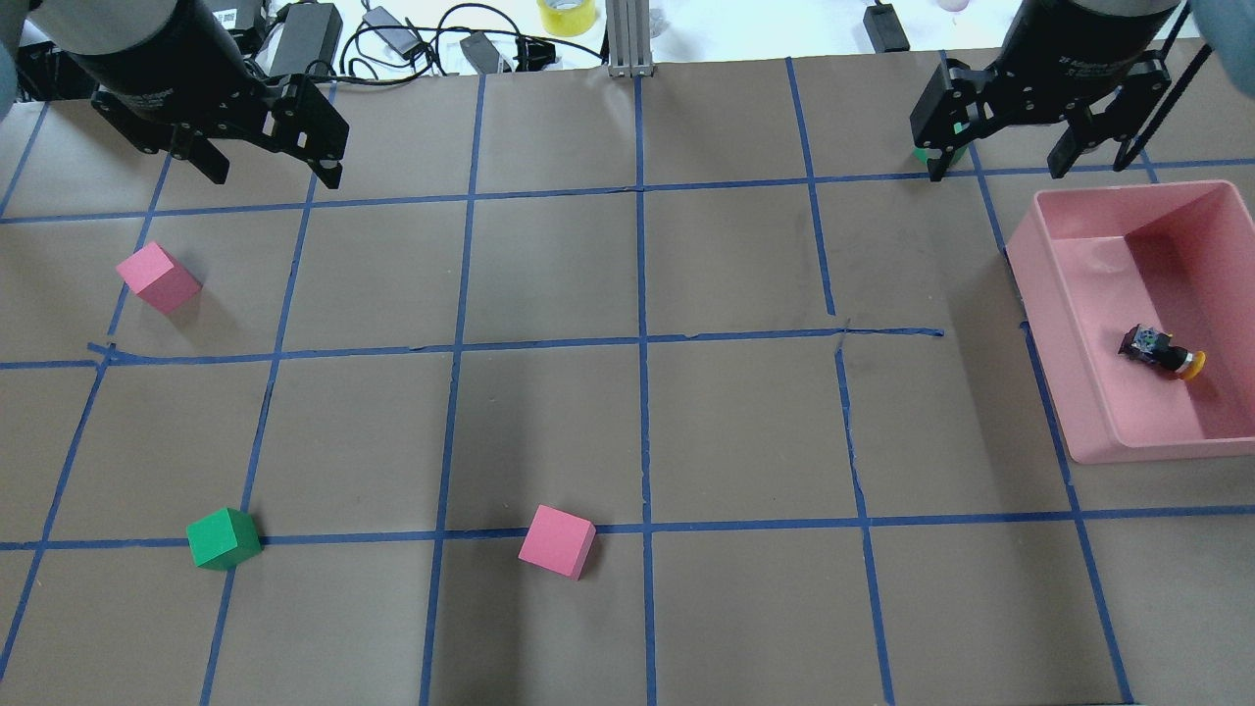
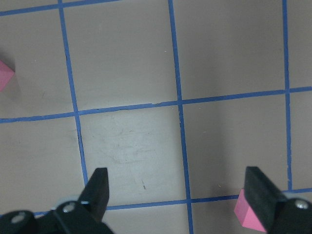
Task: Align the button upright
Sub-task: 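Move the right gripper toward the pink bin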
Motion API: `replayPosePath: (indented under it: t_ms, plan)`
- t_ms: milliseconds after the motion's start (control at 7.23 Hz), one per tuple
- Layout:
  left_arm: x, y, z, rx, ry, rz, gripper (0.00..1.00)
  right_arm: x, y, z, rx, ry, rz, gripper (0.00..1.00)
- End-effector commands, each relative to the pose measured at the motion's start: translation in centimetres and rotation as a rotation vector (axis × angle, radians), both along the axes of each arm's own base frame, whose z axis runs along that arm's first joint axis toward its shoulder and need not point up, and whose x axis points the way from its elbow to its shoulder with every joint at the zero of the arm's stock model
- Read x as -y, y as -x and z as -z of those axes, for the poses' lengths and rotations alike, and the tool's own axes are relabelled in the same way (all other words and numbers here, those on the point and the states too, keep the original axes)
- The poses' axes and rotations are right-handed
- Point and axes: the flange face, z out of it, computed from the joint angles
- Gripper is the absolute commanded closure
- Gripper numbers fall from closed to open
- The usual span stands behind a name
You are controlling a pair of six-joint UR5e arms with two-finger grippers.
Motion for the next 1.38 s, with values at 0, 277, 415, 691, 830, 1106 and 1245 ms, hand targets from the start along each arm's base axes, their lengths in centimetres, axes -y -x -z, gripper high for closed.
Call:
replayPosePath:
  t_ms: [0, 277, 415, 691, 830, 1106, 1245]
  plan:
    - [-0.02, 0.00, 0.00, 0.000, 0.000, 0.000, 0.00, 0.05, 0.04, 0.25, -0.004, -0.004, 0.000, 0.00]
    - [-0.02, 0.00, 0.00, 0.000, 0.000, 0.000, 0.00, 0.10, 0.13, 0.15, -0.006, 0.000, 0.002, 0.00]
    - [-0.02, 0.00, 0.00, 0.000, 0.000, 0.000, 0.00, -0.06, -0.03, -0.11, -0.006, 0.002, -0.001, 0.00]
    - [-0.02, 0.00, 0.00, 0.000, 0.000, 0.000, 0.00, 0.06, 0.01, -0.22, -0.002, 0.007, -0.002, 0.00]
    - [-0.02, 0.00, 0.00, 0.000, 0.000, 0.000, 0.00, 0.11, 0.15, 0.03, 0.000, 0.001, 0.003, 0.00]
    - [-0.02, 0.00, 0.00, 0.000, 0.000, 0.000, 0.00, 0.02, 0.16, 0.64, 0.000, -0.024, 0.001, 0.00]
    - [-0.02, 0.00, 0.00, 0.000, 0.000, 0.000, 0.00, -0.08, 0.23, 0.57, 0.001, -0.028, 0.004, 0.00]
